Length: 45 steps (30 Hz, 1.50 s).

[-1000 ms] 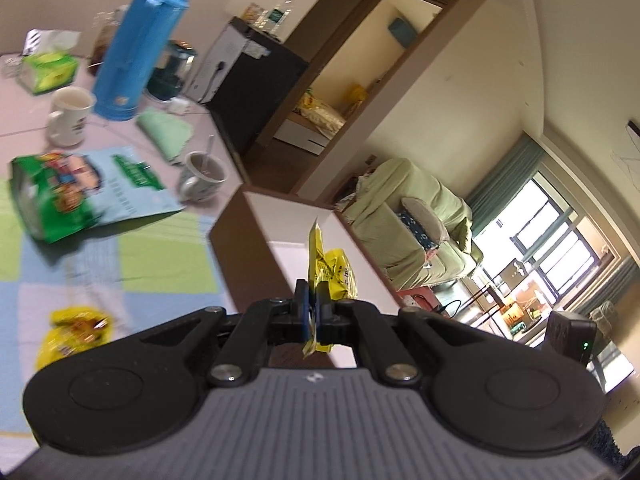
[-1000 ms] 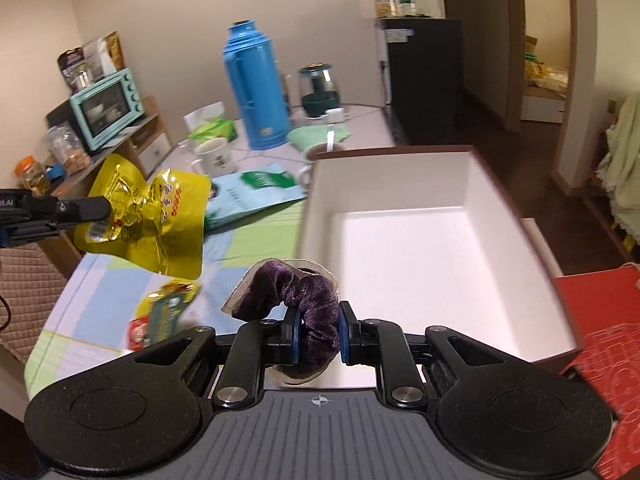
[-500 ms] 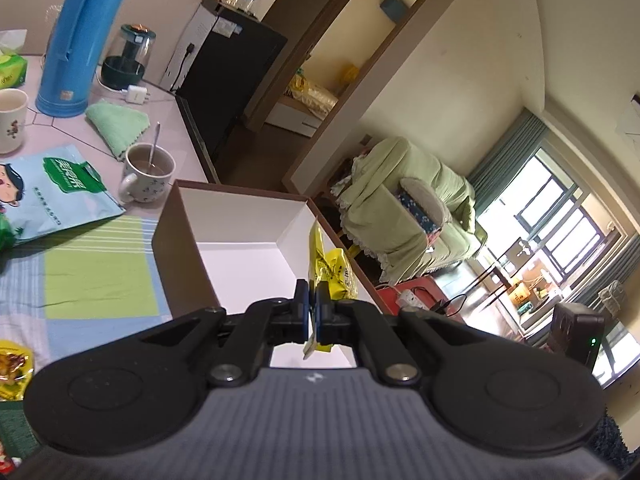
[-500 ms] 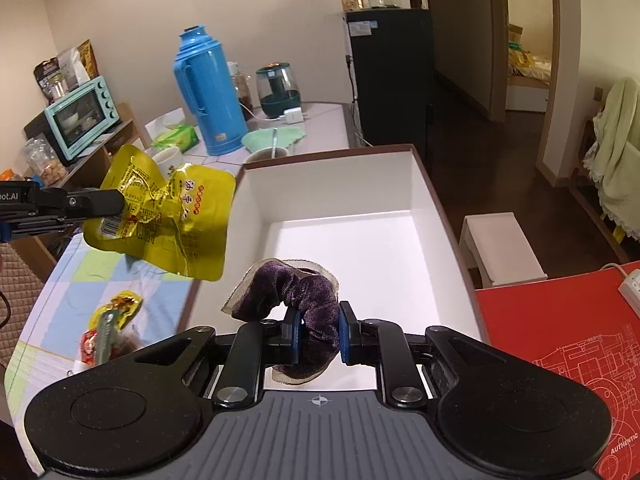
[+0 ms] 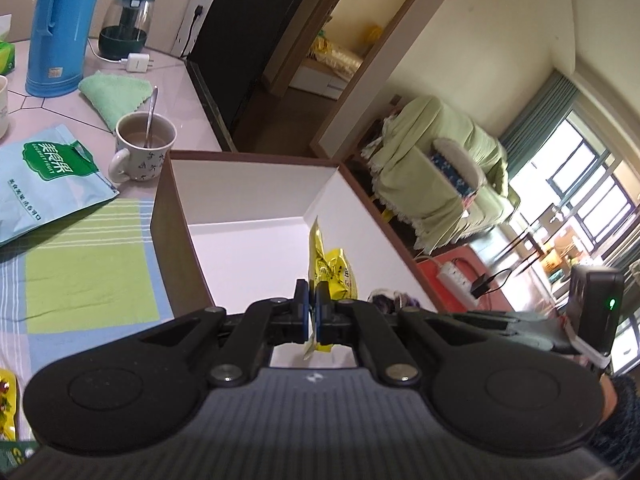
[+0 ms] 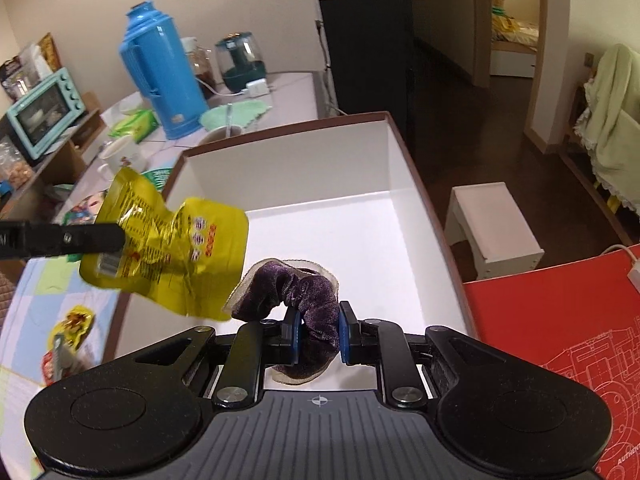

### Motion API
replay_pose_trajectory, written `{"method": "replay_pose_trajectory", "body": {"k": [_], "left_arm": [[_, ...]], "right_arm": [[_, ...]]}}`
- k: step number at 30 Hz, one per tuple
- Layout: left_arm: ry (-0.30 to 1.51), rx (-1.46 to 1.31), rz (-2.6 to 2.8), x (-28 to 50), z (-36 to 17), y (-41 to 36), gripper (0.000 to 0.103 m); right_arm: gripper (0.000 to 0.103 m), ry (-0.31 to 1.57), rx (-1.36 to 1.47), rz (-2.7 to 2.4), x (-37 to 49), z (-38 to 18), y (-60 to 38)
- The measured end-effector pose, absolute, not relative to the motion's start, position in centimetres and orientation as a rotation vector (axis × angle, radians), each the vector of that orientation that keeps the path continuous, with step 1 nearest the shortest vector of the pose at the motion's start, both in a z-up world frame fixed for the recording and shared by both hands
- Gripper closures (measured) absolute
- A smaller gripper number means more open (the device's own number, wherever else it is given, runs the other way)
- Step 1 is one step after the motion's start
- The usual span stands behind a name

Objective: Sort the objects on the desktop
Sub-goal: 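Carry the yellow pouch and scrunchie into the white box and release both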

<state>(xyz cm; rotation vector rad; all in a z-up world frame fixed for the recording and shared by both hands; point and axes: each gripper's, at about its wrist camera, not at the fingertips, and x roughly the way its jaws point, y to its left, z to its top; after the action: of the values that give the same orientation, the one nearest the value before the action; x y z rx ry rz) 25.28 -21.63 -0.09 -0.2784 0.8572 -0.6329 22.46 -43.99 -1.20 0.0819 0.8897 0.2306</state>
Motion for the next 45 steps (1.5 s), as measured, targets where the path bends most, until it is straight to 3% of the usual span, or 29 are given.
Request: {"method": "replay_pose_trajectory", "body": {"k": [13,33,36,38,39,40,43,45], "left_arm": [[0.953,-0.039,-0.612,30.5,-2.9,-26.1,0.103],[0.987,0.127,-0.624,33.9,-5.6,-29.0,0.102],[0.998,0.139,-0.609,34.3,-5.9,-29.2,0.101],[1.001,0.155,-0.613,34.3,-6.0,-29.4,0.092],[1.001,0.165,-0.621,34.2,-6.0,-29.6,0.088],[1.001,0.176,-0.626,34.1,-6.0,-29.8,0.08],[0.999,0.2,-0.627,33.7,-5.8,-30.3,0.066],[1.003,0.205,-0.623,33.5,-5.6,-30.5,0.063]], "right_arm": [[0.086,0.979,0.008,0.207,29.2,-3.9,-43.3],[0.085,1.053,-0.066,0.184,30.6,-6.8,-42.2],[0.085,1.054,-0.082,0.182,30.7,-7.2,-42.0],[0.085,1.062,-0.096,0.185,30.7,-7.4,-41.8],[0.082,1.068,-0.098,0.185,30.7,-7.5,-41.8],[0.052,1.072,-0.097,0.185,30.7,-7.5,-41.8],[0.038,1.061,-0.085,0.225,30.1,-7.1,-41.5],[0.038,1.059,-0.092,0.219,29.8,-6.8,-41.3]]}}
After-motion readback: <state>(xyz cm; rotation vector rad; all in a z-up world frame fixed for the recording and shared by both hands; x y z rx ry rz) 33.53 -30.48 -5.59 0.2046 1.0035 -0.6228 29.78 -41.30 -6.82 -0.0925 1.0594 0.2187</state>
